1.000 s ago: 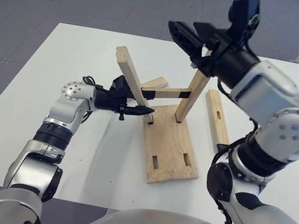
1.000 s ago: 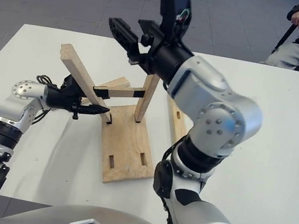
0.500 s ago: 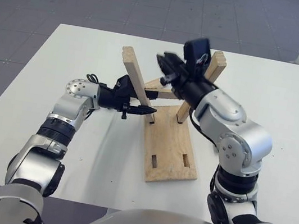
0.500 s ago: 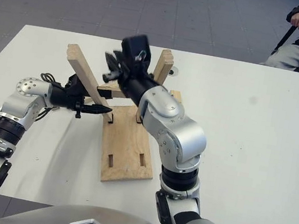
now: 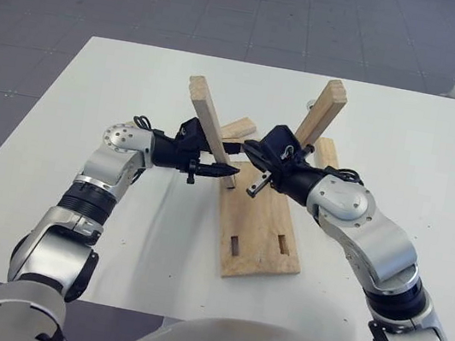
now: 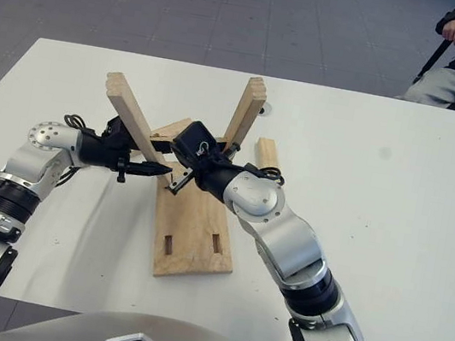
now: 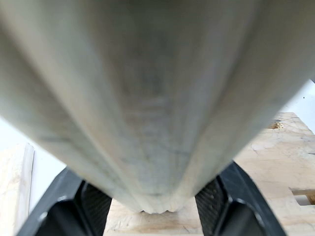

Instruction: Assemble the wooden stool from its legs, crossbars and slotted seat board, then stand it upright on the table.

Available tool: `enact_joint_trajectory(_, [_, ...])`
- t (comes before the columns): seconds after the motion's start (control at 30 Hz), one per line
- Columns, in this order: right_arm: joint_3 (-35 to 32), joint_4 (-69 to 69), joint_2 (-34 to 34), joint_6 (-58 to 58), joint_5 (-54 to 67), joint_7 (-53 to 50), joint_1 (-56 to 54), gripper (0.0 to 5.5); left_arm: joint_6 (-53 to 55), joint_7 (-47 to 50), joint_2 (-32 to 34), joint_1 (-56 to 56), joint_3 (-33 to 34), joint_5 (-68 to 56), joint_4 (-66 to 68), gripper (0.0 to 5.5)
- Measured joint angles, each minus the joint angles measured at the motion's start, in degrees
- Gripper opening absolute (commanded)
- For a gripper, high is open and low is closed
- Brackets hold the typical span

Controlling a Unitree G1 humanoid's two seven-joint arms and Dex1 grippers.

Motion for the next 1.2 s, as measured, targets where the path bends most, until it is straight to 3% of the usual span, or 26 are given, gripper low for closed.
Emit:
enact_joint_trajectory(0.17, [-8.6, 1.5, 6.2, 5.4, 7.3, 0.7, -1.1, 0.24, -1.0, -0.3, 0.0, -0.4, -0.3, 0.0, 0.7, 2.04])
enact_joint_trajectory(0.4, [-33.8, 4.8, 14.0, 11.4, 30.2, -2.5, -19.4, 0.24, -3.8, -3.1, -0.6, -3.8, -1.7, -0.1, 6.0, 2.04])
enact_joint_trajectory(0.5, [-44.7, 9.1, 13.7, 12.0, 42.9, -8.9, -29.1, 0.24, -5.8, -3.9, -1.7, -6.6, -2.3, 0.0, 10.7, 2.04])
enact_joint_trajectory(0.67, [-55.7, 17.7, 6.5, 9.8, 54.5, -17.5, -40.4, 0.24, -8.2, -3.7, -3.8, -10.8, -2.4, 0.1, 18.6, 2.04])
enact_joint_trajectory(0.9, [-56.0, 25.9, 1.6, 3.8, 50.0, -20.1, -38.6, 0.24, -12.3, -4.6, -6.4, -13.6, 0.1, 2.5, 24.4, 2.04])
enact_joint_trajectory(0.93, [-55.5, 26.4, 1.5, 3.4, 49.4, -20.0, -37.8, 0.20, -12.3, -5.0, -6.6, -13.8, 0.6, 3.0, 24.4, 2.40])
enact_joint_trajectory(1.2, [-53.4, 28.4, 1.5, 1.2, 48.4, -19.0, -35.6, 0.20, -15.1, -11.1, -10.1, -13.8, 2.1, 6.9, 20.9, 3.67])
